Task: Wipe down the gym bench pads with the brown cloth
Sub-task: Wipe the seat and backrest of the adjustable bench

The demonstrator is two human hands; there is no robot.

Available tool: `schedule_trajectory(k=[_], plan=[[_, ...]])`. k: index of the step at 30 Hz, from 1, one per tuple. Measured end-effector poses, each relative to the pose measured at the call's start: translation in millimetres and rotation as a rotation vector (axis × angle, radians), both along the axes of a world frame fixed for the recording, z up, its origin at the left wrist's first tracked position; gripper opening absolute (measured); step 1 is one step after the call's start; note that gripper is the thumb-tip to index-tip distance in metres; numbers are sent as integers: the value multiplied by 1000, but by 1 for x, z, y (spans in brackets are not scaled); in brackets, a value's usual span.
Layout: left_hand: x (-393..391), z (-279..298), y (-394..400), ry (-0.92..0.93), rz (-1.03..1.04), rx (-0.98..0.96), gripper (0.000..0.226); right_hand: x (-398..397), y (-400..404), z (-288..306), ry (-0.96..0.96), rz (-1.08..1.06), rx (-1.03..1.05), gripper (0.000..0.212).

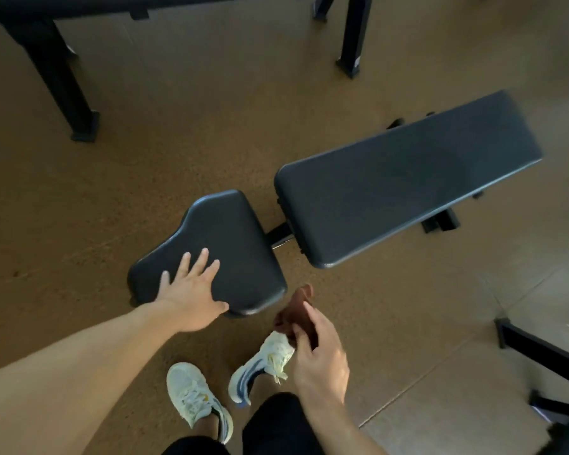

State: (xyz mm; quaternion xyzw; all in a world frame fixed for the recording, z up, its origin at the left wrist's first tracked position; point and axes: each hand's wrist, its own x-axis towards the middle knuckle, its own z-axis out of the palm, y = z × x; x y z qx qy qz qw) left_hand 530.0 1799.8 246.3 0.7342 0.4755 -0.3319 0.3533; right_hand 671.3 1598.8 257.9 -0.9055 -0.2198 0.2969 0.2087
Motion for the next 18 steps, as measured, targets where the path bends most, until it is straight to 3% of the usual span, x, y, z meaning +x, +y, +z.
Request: schedule_trajectory(k=[3,6,9,12,18], plan=[[40,14,2,-217,90,35,82,58,10,23,-215,53,195,54],[82,13,4,-327,225,-13,77,111,28,9,-304,135,281,54],[116,0,1,-365,356,-60,71,145,59,-30,-339,334,70,49],[146,-16,5,-404,518,-70,67,168,93,-76,-365,656,-274,75],[216,-39,43,-355,971,-59,74,223,166,-96,-351,869,-150,78]])
